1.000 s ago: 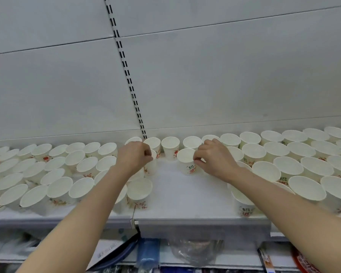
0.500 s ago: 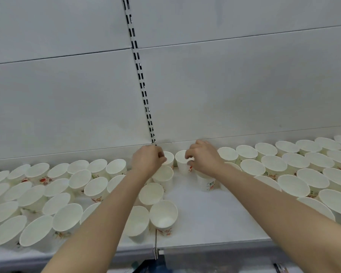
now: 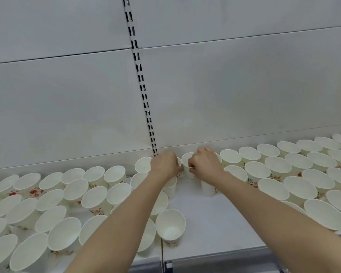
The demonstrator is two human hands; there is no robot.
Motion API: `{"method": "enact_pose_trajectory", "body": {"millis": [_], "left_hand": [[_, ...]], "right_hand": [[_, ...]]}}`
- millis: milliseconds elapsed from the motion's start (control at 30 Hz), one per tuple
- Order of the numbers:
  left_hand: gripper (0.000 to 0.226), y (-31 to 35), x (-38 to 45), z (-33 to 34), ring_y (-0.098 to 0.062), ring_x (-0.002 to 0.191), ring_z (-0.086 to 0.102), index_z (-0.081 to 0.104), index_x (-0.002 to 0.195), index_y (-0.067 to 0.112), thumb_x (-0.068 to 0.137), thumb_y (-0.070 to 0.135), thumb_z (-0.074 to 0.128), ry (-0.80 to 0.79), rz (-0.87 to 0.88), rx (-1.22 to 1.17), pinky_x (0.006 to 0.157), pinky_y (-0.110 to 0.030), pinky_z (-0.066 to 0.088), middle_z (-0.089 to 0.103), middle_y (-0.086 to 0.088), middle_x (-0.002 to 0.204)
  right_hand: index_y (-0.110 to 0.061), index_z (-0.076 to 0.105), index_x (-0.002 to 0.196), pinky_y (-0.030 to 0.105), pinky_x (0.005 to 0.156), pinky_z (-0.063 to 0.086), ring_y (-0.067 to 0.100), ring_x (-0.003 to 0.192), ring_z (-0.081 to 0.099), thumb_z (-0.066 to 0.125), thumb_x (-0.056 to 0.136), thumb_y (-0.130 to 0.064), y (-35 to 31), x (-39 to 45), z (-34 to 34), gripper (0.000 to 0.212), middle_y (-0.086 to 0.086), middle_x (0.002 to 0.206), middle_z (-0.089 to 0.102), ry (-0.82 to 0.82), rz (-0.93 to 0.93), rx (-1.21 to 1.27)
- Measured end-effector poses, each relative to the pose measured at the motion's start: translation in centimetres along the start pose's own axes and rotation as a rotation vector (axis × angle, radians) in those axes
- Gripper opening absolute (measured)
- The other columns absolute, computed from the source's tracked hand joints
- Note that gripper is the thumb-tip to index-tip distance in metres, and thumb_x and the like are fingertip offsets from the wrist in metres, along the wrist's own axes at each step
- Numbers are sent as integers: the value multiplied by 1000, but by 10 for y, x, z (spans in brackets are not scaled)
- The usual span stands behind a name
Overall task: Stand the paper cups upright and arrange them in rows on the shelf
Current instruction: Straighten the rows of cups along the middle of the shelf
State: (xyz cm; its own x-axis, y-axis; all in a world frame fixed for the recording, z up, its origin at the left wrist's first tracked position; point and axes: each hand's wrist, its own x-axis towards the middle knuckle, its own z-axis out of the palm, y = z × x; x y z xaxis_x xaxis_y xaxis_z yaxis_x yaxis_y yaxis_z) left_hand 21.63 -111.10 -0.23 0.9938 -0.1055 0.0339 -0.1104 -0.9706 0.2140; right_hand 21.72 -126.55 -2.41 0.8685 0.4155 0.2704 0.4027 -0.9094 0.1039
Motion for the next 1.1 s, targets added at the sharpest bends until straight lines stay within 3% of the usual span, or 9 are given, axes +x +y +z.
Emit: {"method": "enact_pose_trajectory", "body": {"millis": [100, 200, 267, 300, 433, 567, 700, 933, 1100], "left_hand": [[21, -12, -8, -18, -20, 85, 64, 74, 85, 22, 79, 41, 69, 9, 15, -52, 64, -26, 44, 69, 3, 87], [8, -41, -27, -40, -14, 85, 64, 73, 85, 28, 79, 31, 68, 36, 26, -46, 69, -27, 50, 70, 12, 86], [6, -56, -44, -45, -11, 84, 64, 73, 81, 31, 78, 29, 68, 30, 64, -40, 70, -28, 52, 70, 16, 84], [4, -60, -52, -45, -11, 83, 64, 72, 80, 31, 78, 31, 69, 18, 90, -49, 72, -30, 53, 69, 17, 83], [18, -52, -71, -35, -9, 84, 62, 71, 85, 31, 75, 46, 71, -26, 154, -31, 74, -32, 54, 67, 15, 88], [12, -32, -73, -23, -17, 90, 62, 70, 88, 25, 80, 33, 67, -27, 179, 137, 59, -25, 40, 66, 6, 94], [15, -27, -74, -15, -23, 88, 64, 70, 85, 25, 80, 17, 59, 35, 187, 196, 59, -25, 37, 68, -1, 91], [12, -7, -89, -30, -15, 83, 58, 71, 81, 26, 82, 25, 59, 247, 263, 31, 61, -27, 42, 68, 8, 81], [9, 35, -113, -19, -11, 82, 60, 70, 81, 27, 81, 27, 61, 96, 415, 35, 64, -27, 48, 69, 11, 83]], "right_hand": [[-21, 71, 87, 32, 77, 26, 23, 90, 50, 66, 79, -31, -2, -2, -7, 14, -2, 84, 66, 61, 24, 92], [-21, 70, 71, 31, 68, 33, 24, 71, 53, 77, 69, -18, -14, -25, -19, 8, -5, 67, 65, 291, 17, 262], [-23, 69, 68, 29, 65, 34, 23, 67, 53, 74, 69, -18, -30, -47, -28, 7, -9, 64, 64, 359, -67, 376], [-23, 70, 70, 30, 65, 36, 21, 69, 53, 71, 72, -22, -39, -59, -33, 2, -11, 67, 64, 376, -118, 436], [-25, 72, 85, 26, 74, 36, 13, 80, 51, 68, 77, -47, -68, -115, -48, 23, -17, 82, 65, 334, -254, 637], [-26, 70, 90, 27, 71, 36, 14, 83, 49, 66, 79, -53, -88, -148, -36, 30, -16, 86, 63, 316, -335, 550], [-25, 68, 82, 30, 65, 37, 16, 80, 48, 72, 77, -37, -96, -150, -29, 14, -13, 79, 62, 313, -297, 479], [-22, 68, 75, 29, 65, 37, 16, 77, 48, 71, 77, -26, -71, -180, -41, 5, -11, 74, 62, 353, -128, 362], [-21, 66, 68, 26, 66, 27, 20, 73, 51, 76, 69, -18, -12, -201, -55, 10, -9, 67, 61, 371, 109, 237]]}}
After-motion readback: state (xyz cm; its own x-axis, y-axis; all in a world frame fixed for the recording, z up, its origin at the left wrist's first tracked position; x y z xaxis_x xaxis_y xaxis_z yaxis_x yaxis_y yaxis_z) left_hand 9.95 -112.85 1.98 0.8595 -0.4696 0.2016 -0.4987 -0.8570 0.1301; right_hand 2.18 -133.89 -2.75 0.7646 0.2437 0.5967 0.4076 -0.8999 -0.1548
